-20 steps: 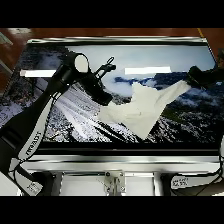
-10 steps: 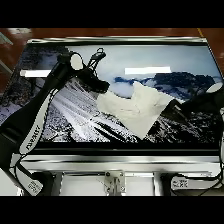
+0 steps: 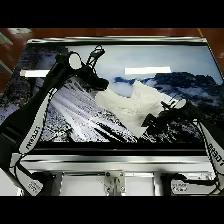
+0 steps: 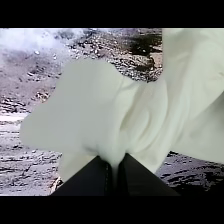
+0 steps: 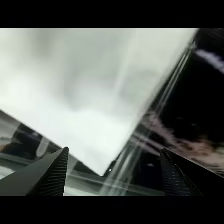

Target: Fold the shirts.

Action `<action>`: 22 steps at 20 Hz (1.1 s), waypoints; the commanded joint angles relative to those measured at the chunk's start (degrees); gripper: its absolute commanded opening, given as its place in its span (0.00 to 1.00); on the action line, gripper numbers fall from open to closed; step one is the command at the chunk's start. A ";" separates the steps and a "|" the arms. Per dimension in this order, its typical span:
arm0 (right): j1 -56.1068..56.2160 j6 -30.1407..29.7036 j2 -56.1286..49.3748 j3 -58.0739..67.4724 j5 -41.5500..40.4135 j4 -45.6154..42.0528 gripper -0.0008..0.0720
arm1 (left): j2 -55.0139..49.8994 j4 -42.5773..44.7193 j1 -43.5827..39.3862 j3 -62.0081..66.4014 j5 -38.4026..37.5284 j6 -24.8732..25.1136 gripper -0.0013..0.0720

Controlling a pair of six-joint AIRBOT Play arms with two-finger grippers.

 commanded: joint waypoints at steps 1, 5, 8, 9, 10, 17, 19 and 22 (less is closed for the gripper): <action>5.16 4.76 0.04 -0.85 -5.66 -0.59 0.94 | -0.02 0.00 0.04 0.04 0.26 0.20 0.08; 7.06 8.55 0.04 -0.85 -12.24 2.01 0.80 | 0.00 -1.09 0.04 0.04 0.35 0.22 0.08; 8.02 8.90 0.04 -0.83 -14.91 4.74 0.24 | 0.00 -1.07 0.11 0.04 0.31 0.22 0.08; 8.00 8.41 0.15 -0.83 -14.80 5.81 0.11 | 0.07 -1.03 0.17 0.04 0.22 0.31 0.08; 7.85 5.70 0.66 -0.57 -14.05 6.49 0.11 | 0.48 -0.98 0.22 0.07 0.13 2.91 0.08; 7.85 -12.85 23.41 18.84 0.92 -2.60 0.11 | 22.27 23.39 0.24 2.51 0.90 -3.04 0.08; 7.85 -9.68 33.33 29.33 -4.44 -8.59 0.11 | 34.16 24.02 0.39 2.67 2.73 -9.09 0.08; 7.87 0.07 43.10 40.96 -10.47 -14.01 0.10 | 49.62 21.70 0.11 2.49 10.58 -13.55 0.08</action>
